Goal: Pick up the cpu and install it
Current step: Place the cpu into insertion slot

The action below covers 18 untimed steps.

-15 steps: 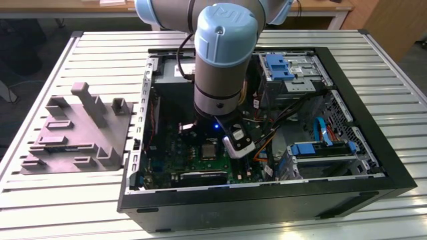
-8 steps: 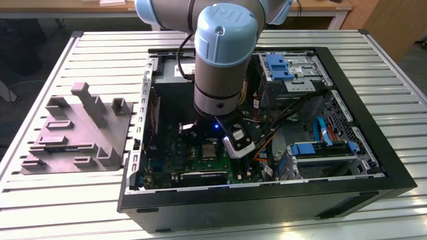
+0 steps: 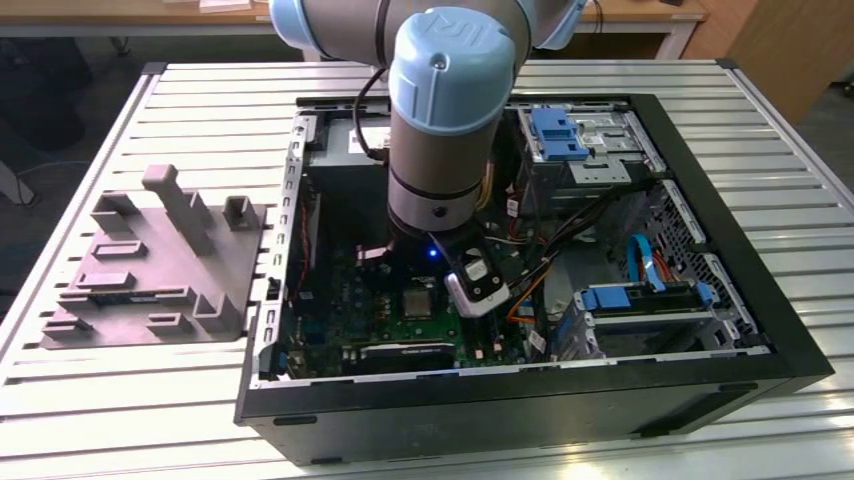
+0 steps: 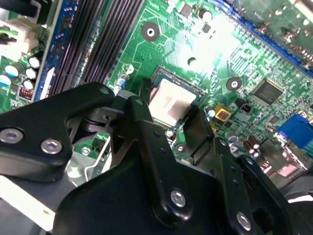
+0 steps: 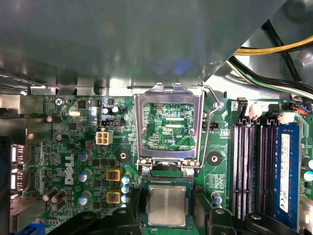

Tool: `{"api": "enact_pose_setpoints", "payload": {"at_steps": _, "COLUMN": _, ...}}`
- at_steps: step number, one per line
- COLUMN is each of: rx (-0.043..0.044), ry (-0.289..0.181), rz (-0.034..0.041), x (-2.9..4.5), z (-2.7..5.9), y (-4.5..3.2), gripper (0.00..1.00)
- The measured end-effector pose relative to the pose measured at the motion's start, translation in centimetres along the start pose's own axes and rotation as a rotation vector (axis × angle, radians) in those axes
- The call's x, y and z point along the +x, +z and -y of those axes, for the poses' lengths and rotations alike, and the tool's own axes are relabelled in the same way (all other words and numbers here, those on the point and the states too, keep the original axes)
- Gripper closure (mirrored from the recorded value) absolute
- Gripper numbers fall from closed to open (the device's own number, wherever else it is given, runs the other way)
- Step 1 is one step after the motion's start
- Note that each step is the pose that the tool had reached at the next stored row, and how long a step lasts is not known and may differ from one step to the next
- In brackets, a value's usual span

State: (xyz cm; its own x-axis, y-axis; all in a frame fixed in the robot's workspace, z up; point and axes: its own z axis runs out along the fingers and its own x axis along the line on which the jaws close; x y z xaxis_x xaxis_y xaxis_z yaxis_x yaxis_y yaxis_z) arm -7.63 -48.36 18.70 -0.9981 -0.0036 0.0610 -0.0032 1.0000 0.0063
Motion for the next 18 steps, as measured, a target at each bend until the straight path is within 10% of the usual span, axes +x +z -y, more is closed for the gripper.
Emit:
{"api": "enact_pose_setpoints", "payload": {"at_steps": 9, "rx": 0.0, "ry": 0.0, "rz": -0.0001, "x": 0.1, "z": -0.01, "y": -1.56, "gripper": 0.47}}
{"api": "enact_pose_setpoints", "payload": {"at_steps": 18, "rx": -0.0001, "ry": 0.0, "rz": -0.0001, "x": 0.14, "z": -0.01, "y": -2.22, "gripper": 0.83}}
